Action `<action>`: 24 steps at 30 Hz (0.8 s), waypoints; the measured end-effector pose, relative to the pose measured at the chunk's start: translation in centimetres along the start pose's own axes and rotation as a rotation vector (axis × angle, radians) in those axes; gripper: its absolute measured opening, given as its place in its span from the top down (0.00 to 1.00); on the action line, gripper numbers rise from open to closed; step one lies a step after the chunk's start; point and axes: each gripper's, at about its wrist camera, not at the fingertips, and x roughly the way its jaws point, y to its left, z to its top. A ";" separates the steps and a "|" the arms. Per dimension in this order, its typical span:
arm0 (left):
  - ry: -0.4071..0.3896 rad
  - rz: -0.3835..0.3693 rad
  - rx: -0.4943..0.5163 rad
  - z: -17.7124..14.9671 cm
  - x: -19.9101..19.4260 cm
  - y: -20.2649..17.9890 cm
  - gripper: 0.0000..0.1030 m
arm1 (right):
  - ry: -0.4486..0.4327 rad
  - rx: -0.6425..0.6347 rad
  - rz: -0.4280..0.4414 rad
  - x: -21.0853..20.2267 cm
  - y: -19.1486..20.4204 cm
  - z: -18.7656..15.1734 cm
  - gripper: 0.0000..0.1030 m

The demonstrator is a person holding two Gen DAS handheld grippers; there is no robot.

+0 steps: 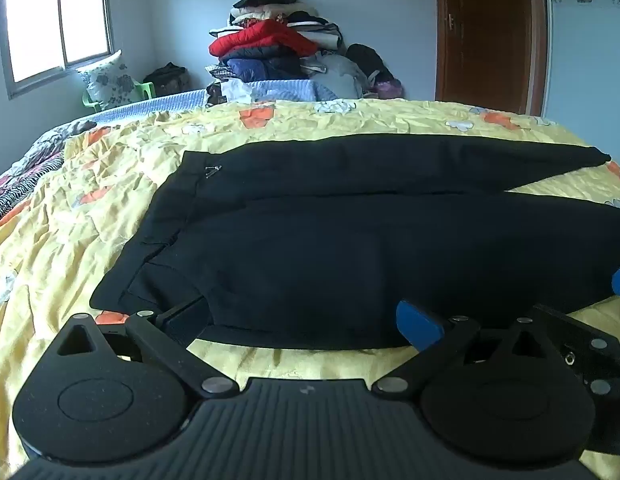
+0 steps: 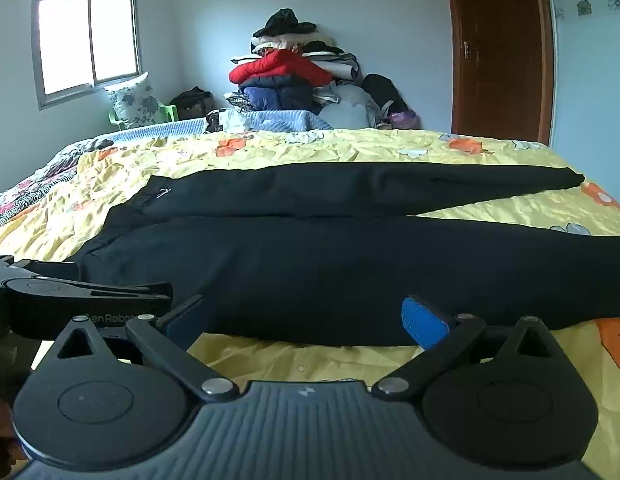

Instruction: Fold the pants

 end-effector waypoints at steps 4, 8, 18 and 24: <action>0.032 -0.018 -0.009 -0.3 0.7 0.1 0.01 | 0.013 -0.004 -0.001 0.2 0.0 0.1 0.00; 0.037 -0.015 -0.002 0.0 0.8 -0.2 0.01 | 0.008 0.008 0.006 0.1 0.0 -0.1 0.00; 0.018 -0.051 -0.018 0.0 0.3 -0.1 0.01 | 0.014 0.007 0.012 0.3 0.1 -0.2 0.00; 0.018 -0.045 -0.020 0.1 0.3 -0.2 0.01 | 0.012 0.008 0.013 0.4 0.2 -0.3 0.00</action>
